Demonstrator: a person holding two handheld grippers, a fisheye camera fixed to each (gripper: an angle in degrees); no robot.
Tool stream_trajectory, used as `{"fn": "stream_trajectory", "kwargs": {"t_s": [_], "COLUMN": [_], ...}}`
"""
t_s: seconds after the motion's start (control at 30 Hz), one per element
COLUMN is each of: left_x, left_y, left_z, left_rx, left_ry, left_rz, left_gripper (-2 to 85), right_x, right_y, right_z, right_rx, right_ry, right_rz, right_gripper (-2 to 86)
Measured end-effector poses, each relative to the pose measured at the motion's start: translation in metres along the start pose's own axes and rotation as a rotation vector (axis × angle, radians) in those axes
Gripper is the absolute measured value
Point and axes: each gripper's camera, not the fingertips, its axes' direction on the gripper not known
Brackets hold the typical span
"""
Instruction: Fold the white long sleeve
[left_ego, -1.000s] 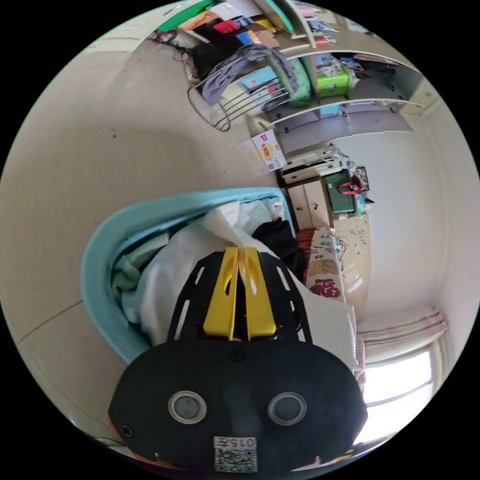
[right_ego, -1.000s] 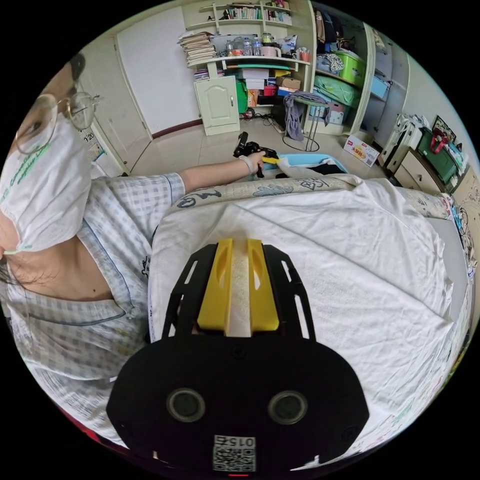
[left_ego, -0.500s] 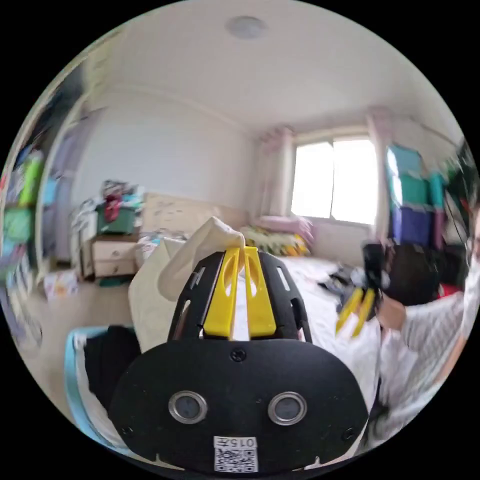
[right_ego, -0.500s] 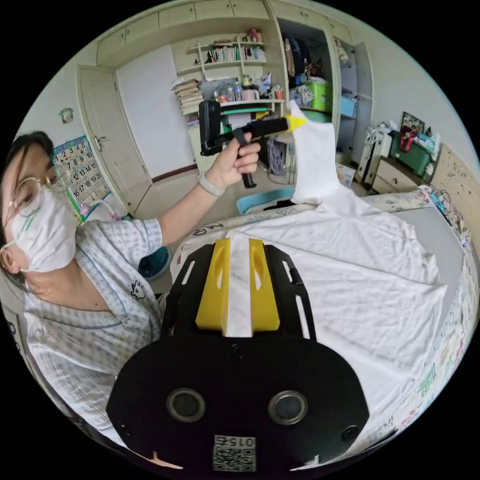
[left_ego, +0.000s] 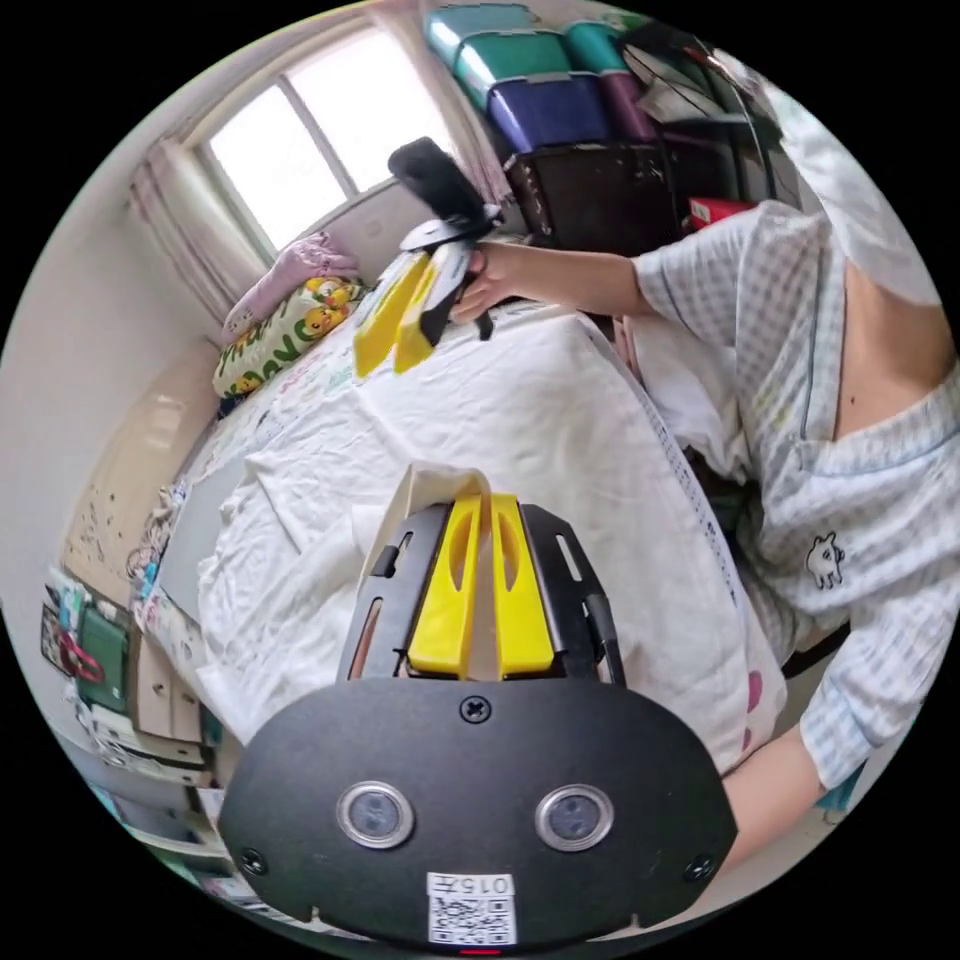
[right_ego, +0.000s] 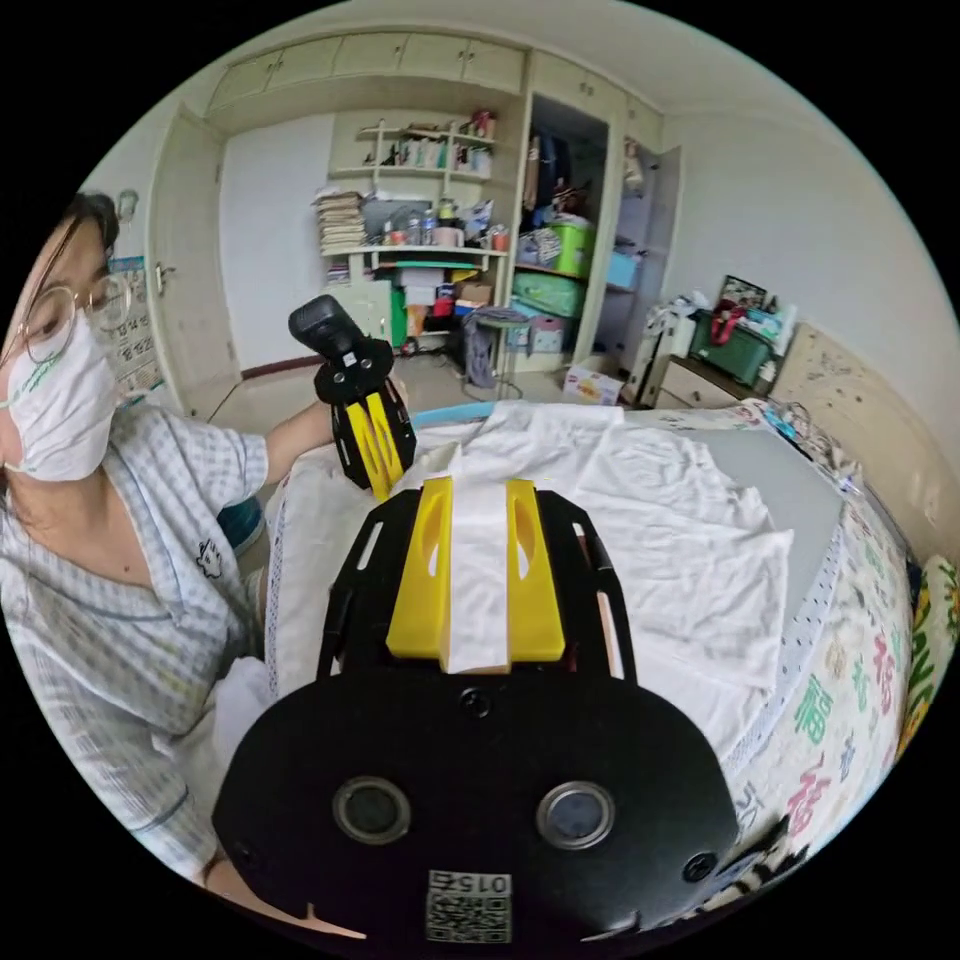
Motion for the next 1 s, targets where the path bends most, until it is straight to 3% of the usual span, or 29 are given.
{"fn": "stream_trajectory", "kwargs": {"t_s": [0.23, 0.4, 0.6, 0.7, 0.77, 0.9, 1.0], "left_x": [-0.039, -0.051, -0.079, -0.093, -0.103, -0.111, -0.115], "left_y": [-0.061, -0.087, -0.09, -0.085, -0.077, -0.061, -0.044], "left_z": [-0.034, -0.059, -0.091, -0.105, -0.114, -0.125, -0.132], "left_rx": [-0.102, -0.152, -0.157, -0.15, -0.146, -0.141, -0.139], "left_ry": [-0.103, -0.216, -0.241, -0.236, -0.233, -0.241, -0.246], "left_rz": [0.121, 0.199, 0.217, 0.211, 0.205, 0.21, 0.216], "left_gripper": [0.7, 0.6, 0.6, 0.6, 0.6, 0.6, 0.6], "right_x": [0.031, 0.045, 0.062, 0.063, 0.061, 0.066, 0.079], "right_y": [0.011, 0.009, 0.011, 0.025, 0.045, 0.061, 0.067], "right_z": [0.052, 0.047, 0.077, 0.061, 0.046, 0.033, 0.034], "right_rx": [-0.103, 0.009, -0.159, -0.197, -0.253, -0.209, -0.187], "right_ry": [-0.136, -0.286, -0.271, -0.248, -0.344, -0.202, -0.194], "right_rz": [0.03, 0.12, 0.179, 0.076, -0.068, -0.075, -0.007], "right_gripper": [9.6, 9.1, 1.2, 0.1, -0.4, 0.2, 6.4]}}
